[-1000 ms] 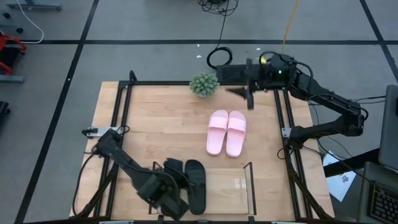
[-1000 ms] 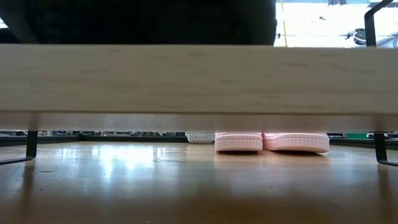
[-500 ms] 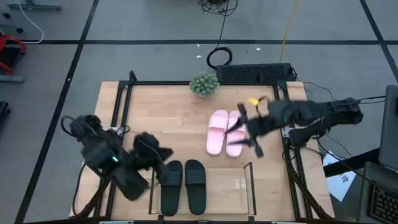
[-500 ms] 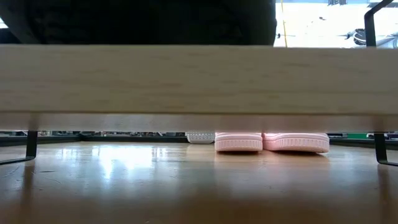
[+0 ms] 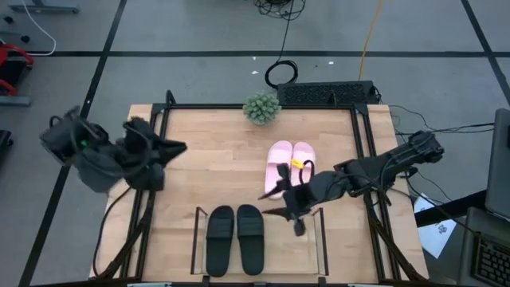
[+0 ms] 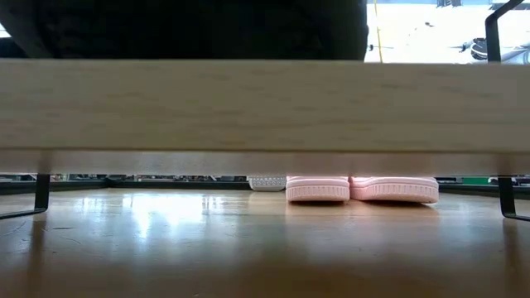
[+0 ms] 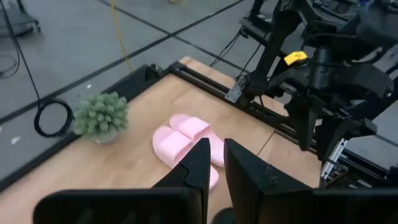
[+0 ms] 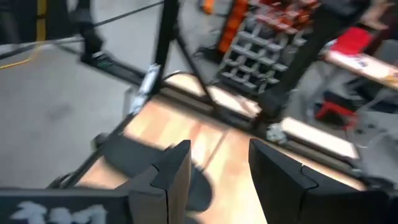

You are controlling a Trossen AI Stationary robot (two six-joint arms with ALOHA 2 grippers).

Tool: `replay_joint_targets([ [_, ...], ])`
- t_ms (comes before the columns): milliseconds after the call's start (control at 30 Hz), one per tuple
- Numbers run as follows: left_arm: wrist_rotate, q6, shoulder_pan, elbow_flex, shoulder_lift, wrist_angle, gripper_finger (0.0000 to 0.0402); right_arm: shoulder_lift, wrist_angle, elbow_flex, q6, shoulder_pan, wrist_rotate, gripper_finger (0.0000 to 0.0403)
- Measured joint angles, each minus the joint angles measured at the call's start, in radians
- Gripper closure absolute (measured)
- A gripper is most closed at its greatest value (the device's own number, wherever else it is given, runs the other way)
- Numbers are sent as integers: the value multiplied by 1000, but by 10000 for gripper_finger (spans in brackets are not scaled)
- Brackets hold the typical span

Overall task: Pick and place slides into the shelf
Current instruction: Put the left pink slide on the shelf

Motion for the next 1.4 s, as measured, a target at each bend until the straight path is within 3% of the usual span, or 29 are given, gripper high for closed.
replay_joint_targets([
  [100,26,69,0,0,-45,0,355,61,-2,104,-7,0,68,250],
  [300,142,184,0,0,-124,0,355,191,-140,267,31,-20,365,250],
  [567,211,274,-1,-26,-222,1,355,264,-452,298,367,-147,393,250],
  [667,209,277,0,-67,-267,2,355,264,-538,298,442,-197,347,250],
  [833,180,246,0,-166,-336,1,355,264,-574,290,530,-256,104,250],
  [1100,127,179,0,-337,-426,0,355,263,-756,232,624,-294,53,250],
  [1400,105,136,0,-404,-454,1,355,264,-740,84,644,-381,-83,250],
])
